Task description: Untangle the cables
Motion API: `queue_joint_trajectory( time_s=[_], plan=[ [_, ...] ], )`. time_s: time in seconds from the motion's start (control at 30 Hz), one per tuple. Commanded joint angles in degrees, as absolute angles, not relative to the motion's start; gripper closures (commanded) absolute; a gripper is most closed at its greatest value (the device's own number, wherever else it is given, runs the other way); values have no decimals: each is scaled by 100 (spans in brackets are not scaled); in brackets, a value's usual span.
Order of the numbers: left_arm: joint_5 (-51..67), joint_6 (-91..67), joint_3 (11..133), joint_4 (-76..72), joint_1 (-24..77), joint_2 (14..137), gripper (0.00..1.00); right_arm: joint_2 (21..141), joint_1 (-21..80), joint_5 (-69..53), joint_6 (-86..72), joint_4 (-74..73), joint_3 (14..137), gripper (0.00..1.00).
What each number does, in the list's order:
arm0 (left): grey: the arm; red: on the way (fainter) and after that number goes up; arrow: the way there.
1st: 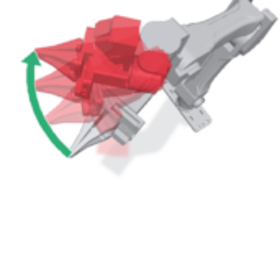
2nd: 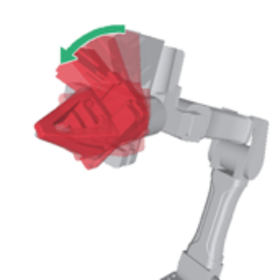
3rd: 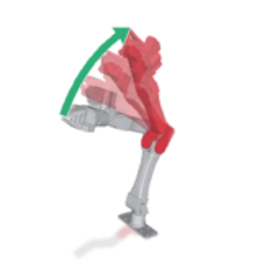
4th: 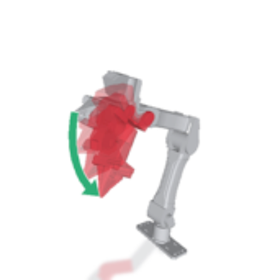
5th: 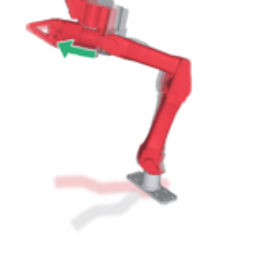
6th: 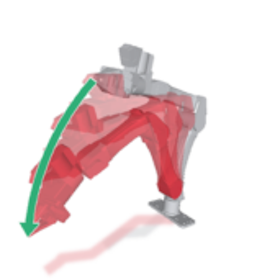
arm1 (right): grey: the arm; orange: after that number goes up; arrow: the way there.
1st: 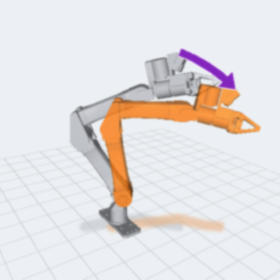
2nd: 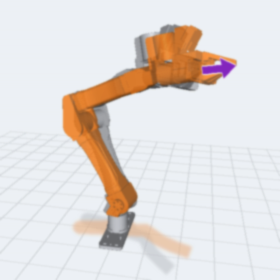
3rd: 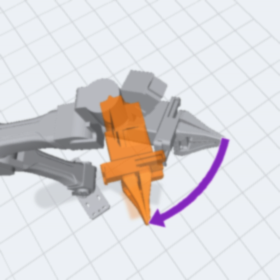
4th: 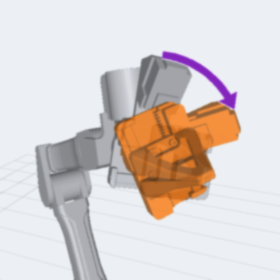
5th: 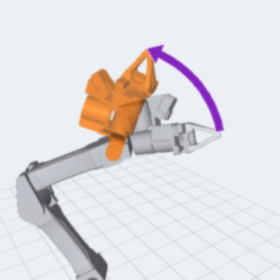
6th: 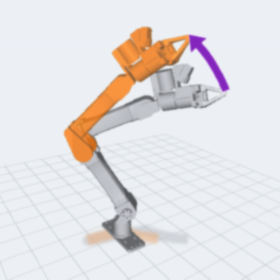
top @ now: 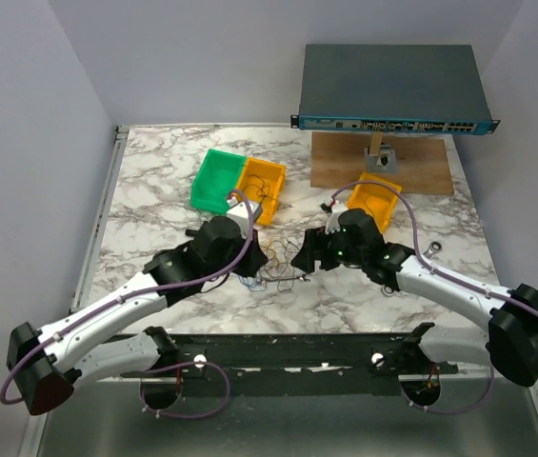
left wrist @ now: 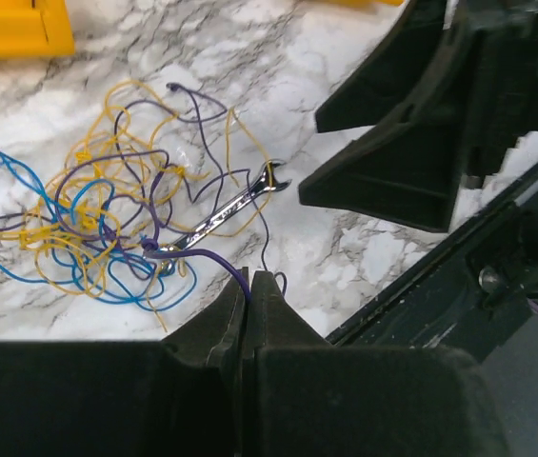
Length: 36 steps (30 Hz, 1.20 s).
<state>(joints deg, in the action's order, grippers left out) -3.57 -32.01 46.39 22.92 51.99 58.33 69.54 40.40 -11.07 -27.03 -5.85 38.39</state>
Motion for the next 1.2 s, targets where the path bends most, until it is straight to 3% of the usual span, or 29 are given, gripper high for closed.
queue_joint_trajectory(
  time_s=[0.0,0.17,0.43,0.8,0.97,1.17],
  plan=[
    [692,-2500,5066,2423,4651,5231,100,7038,4078,-1489,-2759,277,3841,22],
    [2215,-2542,5806,2457,3784,5133,100,6607,4078,-1711,-2767,941,3644,22],
    [4425,-1856,7796,3921,3654,6331,100,6347,4086,-1894,-2155,1498,3658,19],
    [5009,-1986,7961,3424,3682,6665,100,7151,4319,-3361,-1706,2979,3811,18],
    [5385,-2083,8237,3178,3676,6741,100,7762,4526,-2692,-1590,3072,4059,19],
    [4840,-2062,8826,3134,3622,6615,100,8650,4535,-1544,-2404,3434,4117,39]
  ],
)
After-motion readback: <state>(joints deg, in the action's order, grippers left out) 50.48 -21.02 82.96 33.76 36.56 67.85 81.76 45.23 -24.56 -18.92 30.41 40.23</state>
